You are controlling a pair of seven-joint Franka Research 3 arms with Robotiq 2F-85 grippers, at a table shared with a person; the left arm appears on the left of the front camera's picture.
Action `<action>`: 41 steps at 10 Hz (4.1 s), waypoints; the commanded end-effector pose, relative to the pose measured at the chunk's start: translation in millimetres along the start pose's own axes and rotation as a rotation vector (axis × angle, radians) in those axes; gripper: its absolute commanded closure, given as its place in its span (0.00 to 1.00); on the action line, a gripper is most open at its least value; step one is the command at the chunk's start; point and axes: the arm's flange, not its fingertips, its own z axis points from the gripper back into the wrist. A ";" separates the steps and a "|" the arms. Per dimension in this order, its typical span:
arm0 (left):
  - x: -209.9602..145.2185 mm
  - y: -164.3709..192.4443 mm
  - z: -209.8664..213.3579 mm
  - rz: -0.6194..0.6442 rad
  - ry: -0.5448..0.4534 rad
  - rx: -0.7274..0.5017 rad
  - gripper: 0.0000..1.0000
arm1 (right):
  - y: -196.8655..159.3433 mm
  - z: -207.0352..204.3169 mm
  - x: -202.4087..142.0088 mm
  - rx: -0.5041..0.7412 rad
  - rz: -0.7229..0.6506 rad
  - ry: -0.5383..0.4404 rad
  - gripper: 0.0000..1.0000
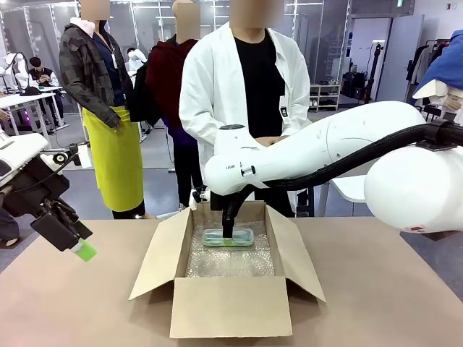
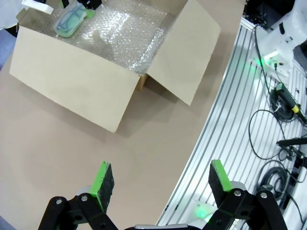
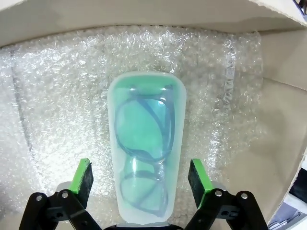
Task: Pack the glasses set securely to prepare it for shipping.
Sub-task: Place the Glasses case inside the Package Box, then put the Glasses case from the right side of the table into the Package Box.
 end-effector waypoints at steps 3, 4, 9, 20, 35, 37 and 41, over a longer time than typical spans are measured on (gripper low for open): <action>-1.4 0.2 1.7 -0.016 -0.011 -0.025 0.00 | -0.6 -2.7 1.4 -0.002 -0.001 0.003 0.00; -1.4 0.2 1.7 -0.016 -0.011 -0.025 0.00 | -0.6 -2.7 1.4 -0.002 -0.001 0.003 0.00; -1.4 0.2 1.7 -0.016 -0.011 -0.025 0.00 | -0.6 -2.7 1.4 -0.002 -0.001 0.003 0.00; -1.4 0.2 1.7 -0.016 -0.011 -0.025 0.00 | 122.9 149.9 -175.4 -0.183 -0.610 -0.273 0.00; -1.4 0.2 1.7 -0.016 -0.011 -0.025 0.00 | 212.6 175.4 -289.2 -0.117 -1.295 -0.073 0.00; -1.4 0.2 1.7 -0.016 -0.011 -0.025 0.00 | 212.6 175.4 -289.2 -0.117 -1.295 -0.073 0.00; -1.4 0.2 1.7 -0.016 -0.011 -0.025 0.00 | 212.6 175.4 -289.2 -0.117 -1.295 -0.073 0.00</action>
